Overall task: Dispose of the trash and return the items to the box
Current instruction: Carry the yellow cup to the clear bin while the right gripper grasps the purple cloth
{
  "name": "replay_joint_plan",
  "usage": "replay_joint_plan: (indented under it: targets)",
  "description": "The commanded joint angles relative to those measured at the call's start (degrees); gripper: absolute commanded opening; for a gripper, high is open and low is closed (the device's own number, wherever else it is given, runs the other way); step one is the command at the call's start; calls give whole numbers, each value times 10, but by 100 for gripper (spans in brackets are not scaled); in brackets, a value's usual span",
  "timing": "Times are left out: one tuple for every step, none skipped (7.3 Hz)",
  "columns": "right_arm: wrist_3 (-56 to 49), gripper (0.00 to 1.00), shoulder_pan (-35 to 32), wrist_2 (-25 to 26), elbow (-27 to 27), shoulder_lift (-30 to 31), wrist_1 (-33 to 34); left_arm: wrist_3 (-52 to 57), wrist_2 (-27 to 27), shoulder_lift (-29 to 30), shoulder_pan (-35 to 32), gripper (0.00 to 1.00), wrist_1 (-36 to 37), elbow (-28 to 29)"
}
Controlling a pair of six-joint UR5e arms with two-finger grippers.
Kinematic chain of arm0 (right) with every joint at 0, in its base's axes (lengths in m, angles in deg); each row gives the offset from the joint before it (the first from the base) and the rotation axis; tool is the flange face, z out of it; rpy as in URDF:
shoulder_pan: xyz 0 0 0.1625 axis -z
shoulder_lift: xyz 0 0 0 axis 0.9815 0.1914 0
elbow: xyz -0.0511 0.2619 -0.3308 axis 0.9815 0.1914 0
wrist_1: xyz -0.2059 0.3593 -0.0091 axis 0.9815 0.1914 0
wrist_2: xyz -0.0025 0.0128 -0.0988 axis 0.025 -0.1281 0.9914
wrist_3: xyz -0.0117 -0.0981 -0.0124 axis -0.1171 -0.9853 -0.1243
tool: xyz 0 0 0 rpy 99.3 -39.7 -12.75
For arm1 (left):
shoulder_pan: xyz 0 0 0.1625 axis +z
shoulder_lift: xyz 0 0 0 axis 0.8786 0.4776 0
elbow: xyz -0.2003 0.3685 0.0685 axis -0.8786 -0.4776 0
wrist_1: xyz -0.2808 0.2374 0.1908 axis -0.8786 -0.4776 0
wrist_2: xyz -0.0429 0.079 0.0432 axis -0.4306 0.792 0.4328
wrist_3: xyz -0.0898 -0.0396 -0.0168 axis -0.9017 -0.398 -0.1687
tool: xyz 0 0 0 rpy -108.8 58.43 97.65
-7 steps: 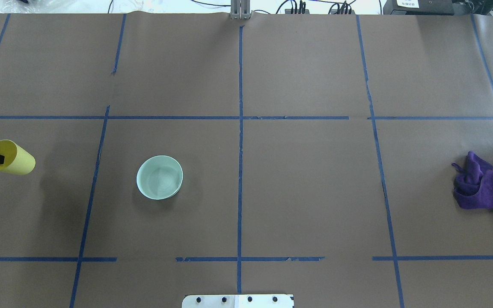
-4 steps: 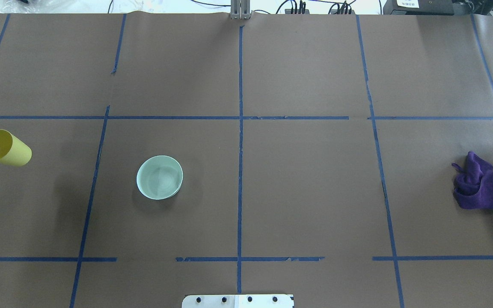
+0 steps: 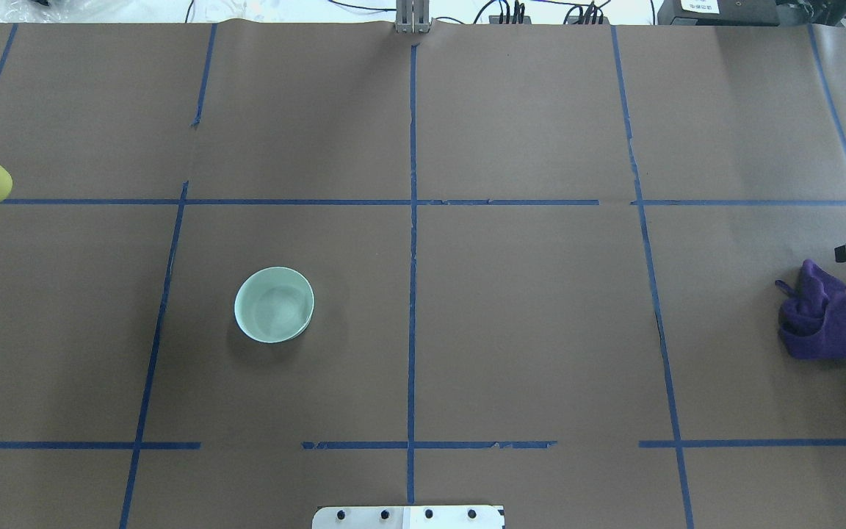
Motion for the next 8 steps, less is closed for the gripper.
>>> replay_joint_plan:
  targets:
    - [18,100,74,54,16,-1,-7,63,2,26,-36,0,48,2]
    - [17,100,94,59,32,-4,-7,63,2,26,-36,0,49,2]
    - [17,100,95,63,35,-3,-7,64,2,26,-38,0,49,3]
    - [17,100,101,63,46,-3,-7,89,2,25,-57,0,49,9]
    - [18,80,101,63,52,-3,-6,124,2,24,-84,0,49,20]
    - [16,35,101,63,57,-3,-3,150,3,24,-107,0,49,33]
    - [15,2,105,63,58,-3,-2,181,4,25,-113,0,49,44]
    - [14,0,105,60,57,-1,-3,201,4,25,-134,0,48,54]
